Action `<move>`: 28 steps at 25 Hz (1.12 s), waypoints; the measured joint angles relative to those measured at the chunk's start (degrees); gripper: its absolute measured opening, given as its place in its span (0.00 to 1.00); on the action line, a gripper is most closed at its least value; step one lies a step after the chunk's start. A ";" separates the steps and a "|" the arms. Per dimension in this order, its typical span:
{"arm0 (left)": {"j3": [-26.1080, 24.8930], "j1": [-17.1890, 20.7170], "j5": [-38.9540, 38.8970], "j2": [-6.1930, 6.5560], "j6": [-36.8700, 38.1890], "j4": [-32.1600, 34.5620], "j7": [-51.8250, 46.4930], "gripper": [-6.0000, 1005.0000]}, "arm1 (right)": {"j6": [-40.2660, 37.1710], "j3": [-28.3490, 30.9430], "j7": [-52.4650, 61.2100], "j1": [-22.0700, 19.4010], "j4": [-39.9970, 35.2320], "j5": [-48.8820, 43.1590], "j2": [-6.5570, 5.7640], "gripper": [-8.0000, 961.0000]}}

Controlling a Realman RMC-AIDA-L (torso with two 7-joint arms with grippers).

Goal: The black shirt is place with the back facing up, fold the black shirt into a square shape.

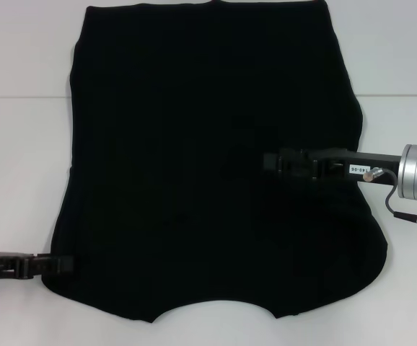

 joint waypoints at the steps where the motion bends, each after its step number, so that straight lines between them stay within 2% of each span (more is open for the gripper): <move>1: -0.01 -0.07 0.01 0.04 -0.07 -0.01 -0.09 0.75 | -0.01 0.00 -0.01 0.02 0.00 0.00 0.00 0.61; 4: -0.17 -0.29 0.02 0.16 -0.49 -0.13 -0.28 0.62 | -0.07 0.00 0.04 0.02 0.00 0.00 0.00 0.60; 7: -0.16 -0.33 0.02 0.18 -0.86 -0.15 -0.34 0.37 | -0.15 0.00 0.06 -0.09 0.00 0.00 0.00 0.60; 11: -0.17 -0.35 0.02 0.18 -1.50 -0.15 -0.33 0.23 | -0.18 0.00 0.12 -0.28 0.00 -0.02 -0.15 0.59; 13: -0.18 -0.49 0.00 0.18 -1.63 -0.15 -0.32 0.17 | -0.20 0.00 0.27 -0.64 0.00 -0.20 -0.78 0.59; 15: -0.21 -0.60 -0.11 0.18 -1.59 -0.15 -0.24 0.14 | -0.29 0.00 0.32 -0.80 0.02 -0.27 -1.06 0.58; 16: -0.26 -0.66 -0.26 0.19 -1.49 -0.13 -0.16 0.13 | -1.13 -0.02 0.91 -1.54 0.07 -0.34 -1.84 0.58; 18: -0.37 -0.72 -0.54 0.19 -1.27 -0.11 -0.10 0.10 | -1.59 -0.02 1.53 -1.98 0.07 -0.38 -2.26 0.58; 24: -0.48 -0.77 -1.38 0.04 -0.98 -0.18 -0.34 0.03 | -4.18 -0.35 6.67 -6.23 0.02 -0.67 -5.97 0.57; 27: -0.46 -0.77 -1.72 0.03 -0.94 -0.21 -0.35 0.03 | -4.68 -0.21 8.32 -8.61 0.01 -0.79 -7.76 0.57; 28: -0.47 -0.77 -1.90 0.02 -0.95 -0.24 -0.36 0.03 | -4.82 -0.19 9.78 -10.03 0.01 -1.51 -8.79 0.56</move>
